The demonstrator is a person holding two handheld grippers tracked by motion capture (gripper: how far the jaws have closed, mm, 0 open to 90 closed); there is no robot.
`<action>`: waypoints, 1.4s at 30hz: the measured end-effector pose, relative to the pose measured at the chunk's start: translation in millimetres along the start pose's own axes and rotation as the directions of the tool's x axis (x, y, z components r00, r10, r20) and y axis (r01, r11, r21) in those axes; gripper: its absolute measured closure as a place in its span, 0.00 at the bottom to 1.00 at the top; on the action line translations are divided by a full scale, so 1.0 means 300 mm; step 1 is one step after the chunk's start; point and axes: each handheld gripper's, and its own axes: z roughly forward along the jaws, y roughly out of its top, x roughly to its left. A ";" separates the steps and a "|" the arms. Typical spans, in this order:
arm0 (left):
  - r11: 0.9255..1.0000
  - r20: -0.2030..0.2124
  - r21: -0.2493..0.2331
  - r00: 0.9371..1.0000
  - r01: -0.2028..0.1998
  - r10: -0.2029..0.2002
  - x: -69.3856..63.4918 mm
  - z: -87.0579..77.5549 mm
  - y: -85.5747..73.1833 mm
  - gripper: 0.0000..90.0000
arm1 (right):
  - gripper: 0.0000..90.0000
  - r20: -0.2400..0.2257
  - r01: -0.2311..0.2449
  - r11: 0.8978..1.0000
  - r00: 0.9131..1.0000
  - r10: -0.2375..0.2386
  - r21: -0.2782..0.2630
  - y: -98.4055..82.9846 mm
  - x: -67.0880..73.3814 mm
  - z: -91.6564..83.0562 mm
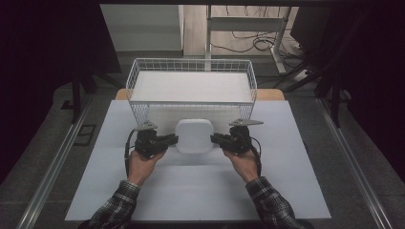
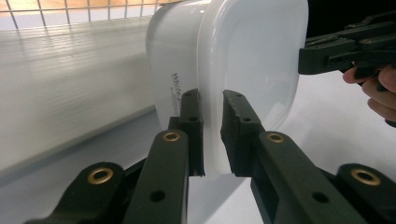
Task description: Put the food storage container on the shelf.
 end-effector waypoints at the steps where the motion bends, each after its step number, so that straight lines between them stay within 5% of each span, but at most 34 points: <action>1: 1.000 -0.001 -0.002 1.000 0.000 0.000 0.009 0.008 0.002 0.88 | 0.86 0.006 -0.001 1.000 1.000 0.001 0.002 0.004 -0.007 0.010; 20: 0.997 -0.014 0.011 0.997 0.072 -0.072 0.093 0.104 0.001 0.87 | 0.85 0.034 -0.044 0.998 0.999 0.042 0.042 0.017 -0.088 0.116; 28: 1.000 -0.073 -0.012 0.997 0.025 -0.026 0.084 0.129 0.010 0.77 | 0.75 0.085 0.010 0.999 0.996 -0.013 0.031 0.028 -0.076 0.144; 32: 0.999 -0.111 -0.031 0.994 -0.009 0.006 0.080 0.134 0.017 0.73 | 0.72 0.090 0.002 1.000 0.996 -0.003 0.018 0.035 -0.083 0.152; 39: 0.997 -0.224 -0.051 0.974 -0.057 0.045 0.073 0.156 0.053 0.63 | 0.73 0.155 0.037 0.999 0.987 -0.034 -0.018 0.060 -0.081 0.169; 42: 0.994 -0.194 -0.102 0.981 -0.031 0.011 0.065 0.136 0.061 0.60 | 0.76 0.160 0.052 0.998 0.986 -0.046 -0.038 0.065 -0.080 0.165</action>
